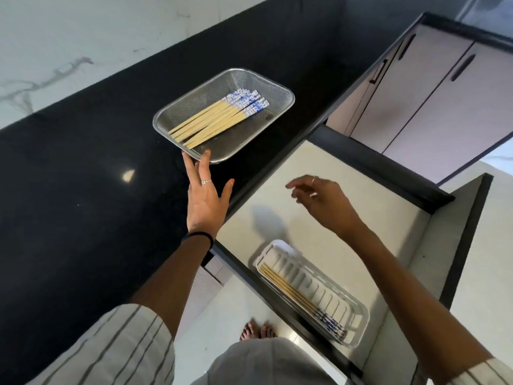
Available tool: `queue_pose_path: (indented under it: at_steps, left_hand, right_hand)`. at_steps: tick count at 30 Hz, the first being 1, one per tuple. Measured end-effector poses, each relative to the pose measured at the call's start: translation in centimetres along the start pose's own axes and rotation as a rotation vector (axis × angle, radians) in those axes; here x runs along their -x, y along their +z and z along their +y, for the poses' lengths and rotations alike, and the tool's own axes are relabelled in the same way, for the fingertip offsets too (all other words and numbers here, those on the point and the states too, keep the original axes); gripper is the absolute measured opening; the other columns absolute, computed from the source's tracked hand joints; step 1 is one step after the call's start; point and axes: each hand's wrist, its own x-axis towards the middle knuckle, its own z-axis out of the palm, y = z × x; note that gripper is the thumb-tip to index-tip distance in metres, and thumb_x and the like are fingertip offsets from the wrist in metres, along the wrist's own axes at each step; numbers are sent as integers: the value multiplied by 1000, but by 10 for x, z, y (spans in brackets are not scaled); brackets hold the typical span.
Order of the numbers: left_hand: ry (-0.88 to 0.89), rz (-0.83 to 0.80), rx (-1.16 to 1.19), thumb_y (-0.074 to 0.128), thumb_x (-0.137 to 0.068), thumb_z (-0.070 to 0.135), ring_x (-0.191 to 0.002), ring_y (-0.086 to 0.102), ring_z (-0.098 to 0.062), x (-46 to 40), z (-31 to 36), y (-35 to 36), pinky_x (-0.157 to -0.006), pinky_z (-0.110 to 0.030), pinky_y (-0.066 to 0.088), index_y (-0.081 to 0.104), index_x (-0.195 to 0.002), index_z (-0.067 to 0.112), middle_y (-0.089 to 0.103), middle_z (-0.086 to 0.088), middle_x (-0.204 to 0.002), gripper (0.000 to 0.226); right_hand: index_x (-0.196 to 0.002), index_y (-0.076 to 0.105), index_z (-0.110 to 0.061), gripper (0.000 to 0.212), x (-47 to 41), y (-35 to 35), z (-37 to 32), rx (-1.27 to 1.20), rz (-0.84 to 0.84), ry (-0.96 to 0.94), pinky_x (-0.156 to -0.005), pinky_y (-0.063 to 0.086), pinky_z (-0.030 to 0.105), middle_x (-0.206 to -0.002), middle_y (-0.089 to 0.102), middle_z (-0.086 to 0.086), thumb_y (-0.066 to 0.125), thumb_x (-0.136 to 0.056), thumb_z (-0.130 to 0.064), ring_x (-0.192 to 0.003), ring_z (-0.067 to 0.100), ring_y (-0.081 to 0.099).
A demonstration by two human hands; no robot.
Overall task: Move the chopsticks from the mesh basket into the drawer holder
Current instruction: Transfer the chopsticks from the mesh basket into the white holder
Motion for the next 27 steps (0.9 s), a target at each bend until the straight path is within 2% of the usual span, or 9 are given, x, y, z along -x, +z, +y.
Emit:
queue_pose_path:
  at_steps: [4, 7, 9, 12, 16, 22, 27]
  left_hand:
    - [7, 8, 4, 61, -93, 28, -136, 36, -38, -1, 1, 0, -105, -51, 42, 16, -150, 27, -13, -8, -160, 73]
    - [4, 20, 2, 62, -93, 27, -134, 38, -38, 0, 1, -1, -103, -52, 43, 17, -149, 27, -12, -6, -160, 72]
    - [6, 30, -6, 62, -93, 28, -130, 43, -39, -1, 2, -1, -101, -52, 45, 19, -148, 27, -10, -6, -160, 70]
    - [15, 34, -11, 62, -93, 27, -127, 45, -39, -2, 1, -1, -99, -50, 47, 21, -148, 23, -9, -9, -160, 69]
    - [32, 39, -20, 62, -93, 29, -127, 46, -37, -2, 0, -1, -98, -48, 48, 20, -147, 23, -8, -9, -160, 68]
    - [21, 34, -26, 60, -94, 33, -133, 42, -33, -3, 0, 0, -98, -48, 48, 19, -147, 25, -10, -4, -160, 68]
    - [13, 38, -26, 59, -93, 35, -134, 40, -32, -3, 0, 0, -99, -48, 48, 17, -145, 30, -10, -4, -160, 67]
  right_hand:
    - [-104, 70, -9, 17, -44, -9, -40, 60, 70, -186, -71, 41, 2, -96, 66, -4, 58, -92, -7, -80, 10, 60]
    - [-104, 70, -10, 18, -77, -8, -57, 100, 42, -228, -72, 40, 4, -95, 66, -3, 57, -91, -6, -81, 8, 58]
    - [-105, 69, -12, 19, -97, -4, -64, 125, 19, -230, -73, 41, 6, -97, 66, -3, 57, -91, -8, -85, 8, 59]
    - [-104, 69, -14, 17, -124, 8, -68, 192, -23, -216, -77, 47, 21, -98, 68, 2, 58, -91, -11, -90, 15, 62]
    - [-105, 67, -18, 18, -159, 27, -69, 331, -63, -147, -91, 52, 37, -107, 68, 4, 59, -89, -15, -101, 19, 62]
    - [-130, 54, -23, 42, -195, 51, -72, 503, -198, -89, -100, 46, 38, -136, 52, 6, 61, -89, -16, -124, 23, 51]
    - [-136, 48, -25, 56, -216, 64, -76, 566, -266, -85, -99, 45, 38, -139, 46, 6, 60, -86, -2, -126, 25, 48]
